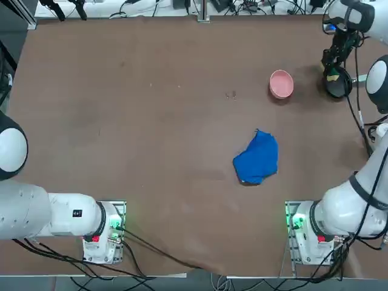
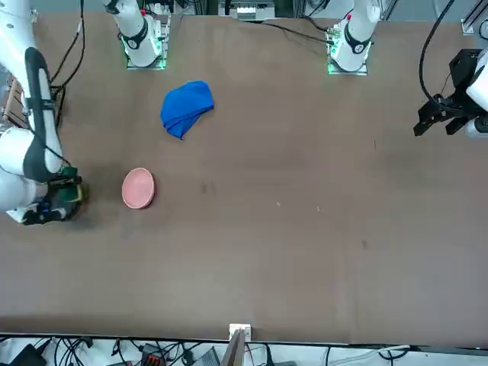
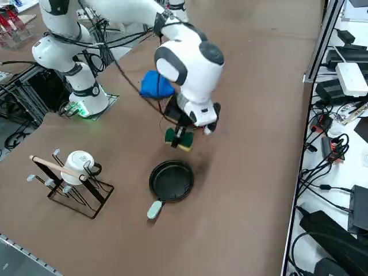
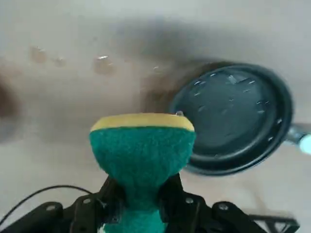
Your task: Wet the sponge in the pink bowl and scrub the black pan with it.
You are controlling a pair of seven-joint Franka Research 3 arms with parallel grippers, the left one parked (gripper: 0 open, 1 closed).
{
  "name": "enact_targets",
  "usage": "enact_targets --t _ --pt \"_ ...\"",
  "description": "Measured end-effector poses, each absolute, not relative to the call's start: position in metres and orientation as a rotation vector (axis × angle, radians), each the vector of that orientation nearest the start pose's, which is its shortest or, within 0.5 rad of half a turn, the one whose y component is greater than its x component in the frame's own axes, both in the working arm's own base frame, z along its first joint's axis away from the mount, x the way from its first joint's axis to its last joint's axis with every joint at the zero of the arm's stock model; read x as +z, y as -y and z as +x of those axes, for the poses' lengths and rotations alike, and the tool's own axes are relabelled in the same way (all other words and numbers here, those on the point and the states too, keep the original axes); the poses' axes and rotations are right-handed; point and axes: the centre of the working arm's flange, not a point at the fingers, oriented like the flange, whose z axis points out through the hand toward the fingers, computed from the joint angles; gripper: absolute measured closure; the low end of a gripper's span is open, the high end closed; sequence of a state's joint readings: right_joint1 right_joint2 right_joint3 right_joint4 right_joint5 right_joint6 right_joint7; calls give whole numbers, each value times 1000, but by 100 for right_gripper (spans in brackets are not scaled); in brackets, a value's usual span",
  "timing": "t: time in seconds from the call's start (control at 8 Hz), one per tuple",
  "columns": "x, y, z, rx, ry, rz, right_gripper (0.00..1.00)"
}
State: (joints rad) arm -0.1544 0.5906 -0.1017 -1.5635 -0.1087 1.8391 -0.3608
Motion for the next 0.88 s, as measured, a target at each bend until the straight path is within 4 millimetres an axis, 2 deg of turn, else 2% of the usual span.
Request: enact_targets --t 0.5,0.88 --pt "226 237 629 491 319 -3122 62" --pt "211 260 621 491 354 -3105 62"
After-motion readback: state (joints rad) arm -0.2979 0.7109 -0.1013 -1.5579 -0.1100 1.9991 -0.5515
